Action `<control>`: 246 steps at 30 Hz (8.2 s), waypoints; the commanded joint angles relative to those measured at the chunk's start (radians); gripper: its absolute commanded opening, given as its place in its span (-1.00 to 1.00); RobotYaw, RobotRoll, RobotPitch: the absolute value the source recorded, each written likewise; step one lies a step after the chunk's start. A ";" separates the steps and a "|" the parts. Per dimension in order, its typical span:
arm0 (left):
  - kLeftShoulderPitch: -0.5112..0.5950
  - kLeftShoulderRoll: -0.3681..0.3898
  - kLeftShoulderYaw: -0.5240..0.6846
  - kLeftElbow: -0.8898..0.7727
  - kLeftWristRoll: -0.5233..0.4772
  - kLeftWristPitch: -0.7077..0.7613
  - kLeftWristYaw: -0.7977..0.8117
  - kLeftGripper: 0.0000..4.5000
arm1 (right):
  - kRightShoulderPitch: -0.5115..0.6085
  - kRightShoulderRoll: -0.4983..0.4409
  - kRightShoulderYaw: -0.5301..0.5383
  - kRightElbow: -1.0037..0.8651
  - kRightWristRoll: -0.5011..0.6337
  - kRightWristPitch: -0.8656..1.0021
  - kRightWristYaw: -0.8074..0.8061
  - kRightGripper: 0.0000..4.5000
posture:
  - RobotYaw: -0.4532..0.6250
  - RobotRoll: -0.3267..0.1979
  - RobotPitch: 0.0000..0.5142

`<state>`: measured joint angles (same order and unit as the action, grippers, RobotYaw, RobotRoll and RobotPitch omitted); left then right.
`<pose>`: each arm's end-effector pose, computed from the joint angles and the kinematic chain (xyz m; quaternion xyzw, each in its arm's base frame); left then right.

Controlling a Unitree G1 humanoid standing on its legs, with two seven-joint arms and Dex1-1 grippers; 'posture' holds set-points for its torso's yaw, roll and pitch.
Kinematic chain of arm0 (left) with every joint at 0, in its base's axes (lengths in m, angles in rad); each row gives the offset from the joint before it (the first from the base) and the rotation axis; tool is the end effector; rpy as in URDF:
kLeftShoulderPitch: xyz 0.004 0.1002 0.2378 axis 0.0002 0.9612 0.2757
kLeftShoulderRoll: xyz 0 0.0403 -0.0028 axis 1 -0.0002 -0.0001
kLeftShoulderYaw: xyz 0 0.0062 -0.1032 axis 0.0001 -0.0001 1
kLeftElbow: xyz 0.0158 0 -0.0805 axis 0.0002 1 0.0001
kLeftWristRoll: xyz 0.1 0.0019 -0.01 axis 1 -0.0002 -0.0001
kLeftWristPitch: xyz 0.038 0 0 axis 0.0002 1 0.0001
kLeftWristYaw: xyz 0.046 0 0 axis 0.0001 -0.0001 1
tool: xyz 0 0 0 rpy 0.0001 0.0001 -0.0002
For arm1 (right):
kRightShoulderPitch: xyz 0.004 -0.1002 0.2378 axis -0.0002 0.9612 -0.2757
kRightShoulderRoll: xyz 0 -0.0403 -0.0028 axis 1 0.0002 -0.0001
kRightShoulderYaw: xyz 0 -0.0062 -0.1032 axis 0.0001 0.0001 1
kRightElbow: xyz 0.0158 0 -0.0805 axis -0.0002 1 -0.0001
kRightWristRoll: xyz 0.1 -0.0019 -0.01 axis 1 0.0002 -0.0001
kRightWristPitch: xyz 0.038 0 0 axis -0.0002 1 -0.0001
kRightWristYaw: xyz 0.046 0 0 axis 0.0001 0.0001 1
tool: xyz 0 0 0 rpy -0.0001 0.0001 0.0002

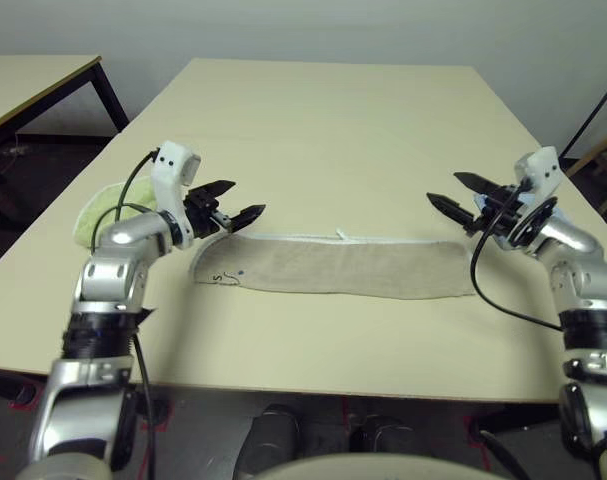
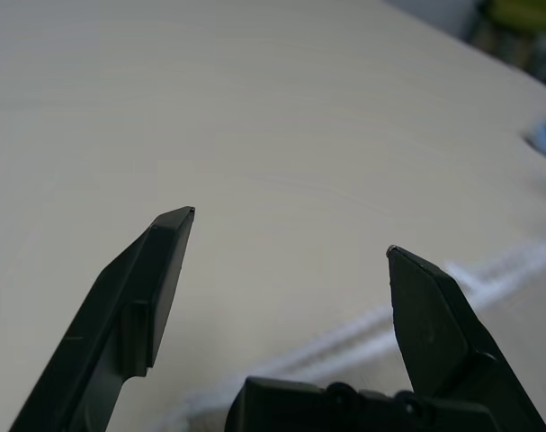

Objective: Fold the towel and set it aside.

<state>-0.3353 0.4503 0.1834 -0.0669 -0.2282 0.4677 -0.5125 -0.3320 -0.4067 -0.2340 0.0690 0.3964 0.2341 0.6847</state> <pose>0.2547 0.2430 0.1427 0.0792 0.0267 -0.1863 0.9789 0.2577 -0.2510 0.1280 0.0070 -0.0616 0.2671 0.9617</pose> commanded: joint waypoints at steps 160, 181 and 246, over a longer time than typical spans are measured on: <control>0.106 0.423 0.002 0.131 -0.321 -0.074 -0.797 1.00 | 0.076 -0.226 0.382 -0.507 0.283 0.830 -0.270 -1.00 | 0.03 0.25 -0.70; -0.187 0.192 -0.263 0.016 -0.232 0.143 -0.496 1.00 | -0.020 -0.468 0.067 -0.401 0.392 0.755 0.106 0.98 | -0.04 0.25 -0.75; 0.041 -0.007 -0.022 -0.378 -0.365 0.752 -0.158 0.99 | -0.084 -0.156 0.206 0.089 -0.013 -0.034 0.368 1.00 | 0.10 0.25 -0.67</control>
<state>-0.3045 0.4475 0.1306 -0.4043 -0.5597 1.1678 -0.6995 -0.4046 -0.5422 -0.0380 0.1683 0.3651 0.1921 0.9997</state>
